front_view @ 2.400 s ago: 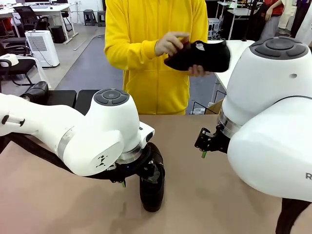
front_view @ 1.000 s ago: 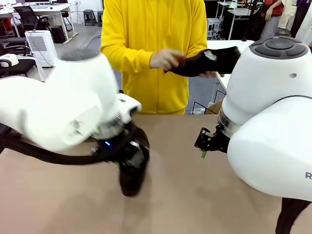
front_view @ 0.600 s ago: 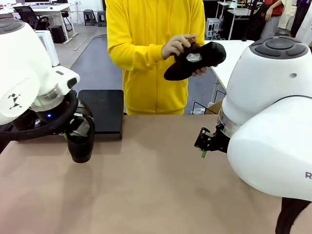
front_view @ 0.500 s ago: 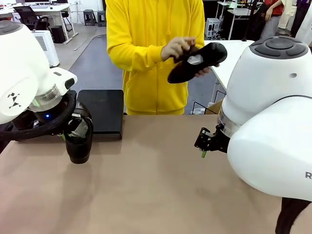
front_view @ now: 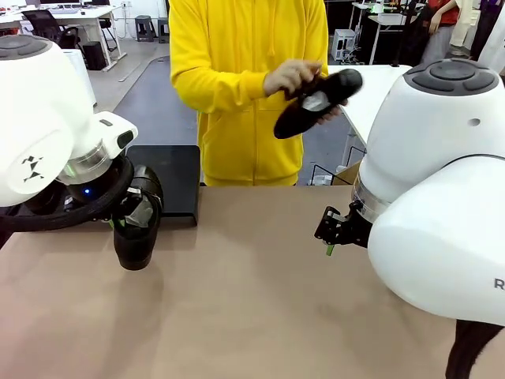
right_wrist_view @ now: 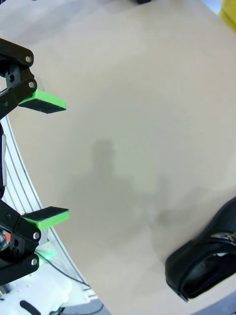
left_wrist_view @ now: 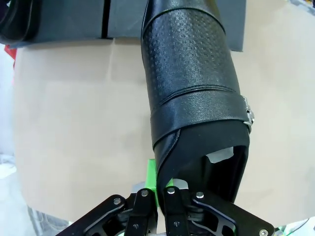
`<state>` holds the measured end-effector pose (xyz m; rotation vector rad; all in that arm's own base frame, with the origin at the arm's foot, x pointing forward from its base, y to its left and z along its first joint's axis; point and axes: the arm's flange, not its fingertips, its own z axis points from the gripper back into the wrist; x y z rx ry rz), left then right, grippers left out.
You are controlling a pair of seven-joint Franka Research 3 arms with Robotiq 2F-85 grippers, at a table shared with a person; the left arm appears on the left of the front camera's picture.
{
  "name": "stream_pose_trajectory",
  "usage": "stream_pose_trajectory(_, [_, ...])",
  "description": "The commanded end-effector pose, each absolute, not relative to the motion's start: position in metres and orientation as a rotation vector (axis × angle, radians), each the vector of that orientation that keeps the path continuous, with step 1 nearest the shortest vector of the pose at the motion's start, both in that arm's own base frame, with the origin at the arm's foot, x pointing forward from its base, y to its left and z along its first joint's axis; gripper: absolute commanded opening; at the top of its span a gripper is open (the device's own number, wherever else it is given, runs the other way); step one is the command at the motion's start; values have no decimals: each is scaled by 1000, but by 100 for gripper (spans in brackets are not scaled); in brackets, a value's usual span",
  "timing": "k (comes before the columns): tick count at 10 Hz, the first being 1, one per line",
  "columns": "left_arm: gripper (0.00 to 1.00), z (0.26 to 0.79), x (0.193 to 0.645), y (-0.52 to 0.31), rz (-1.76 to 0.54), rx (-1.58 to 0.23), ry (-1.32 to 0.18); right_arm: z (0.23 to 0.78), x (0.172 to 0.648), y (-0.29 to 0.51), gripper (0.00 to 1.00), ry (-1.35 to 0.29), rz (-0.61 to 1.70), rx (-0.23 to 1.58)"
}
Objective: Organize the shoes by placing them on the stand.
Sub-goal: Place the Shoe from the middle of the table onto the Shoes Stand.
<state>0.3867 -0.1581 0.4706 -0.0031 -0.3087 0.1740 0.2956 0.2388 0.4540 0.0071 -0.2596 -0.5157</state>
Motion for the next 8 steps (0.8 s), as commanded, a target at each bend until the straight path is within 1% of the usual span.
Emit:
stream_pose_trajectory(1, [0, 486, 407, -131, 202, -16, -415, 456, 300, 239, 100, -262, -501, 17])
stream_pose_trajectory(2, [0, 492, 417, -117, 177, -20, -478, 456, 300, 239, 100, -262, -501, 17])
stream_pose_trajectory(3, [0, 495, 428, -105, 104, -13, -534, 456, 300, 239, 100, -262, -501, 17])
stream_pose_trajectory(4, [0, 495, 445, -93, 43, 1, -547, 456, 300, 239, 100, -262, -501, 17])
stream_pose_trajectory(5, [0, 492, 467, -80, 23, 28, -590, 456, 300, 239, 100, -262, -501, 17])
stream_pose_trajectory(6, [0, 487, 482, -70, 16, 96, -618, 456, 300, 239, 100, -262, -501, 17])
stream_pose_trajectory(7, [0, 480, 497, -60, 44, 119, -575, 456, 300, 239, 100, -262, -501, 17])
stream_pose_trajectory(8, [0, 473, 511, -49, 82, 122, -562, 456, 300, 239, 100, -262, -501, 17])
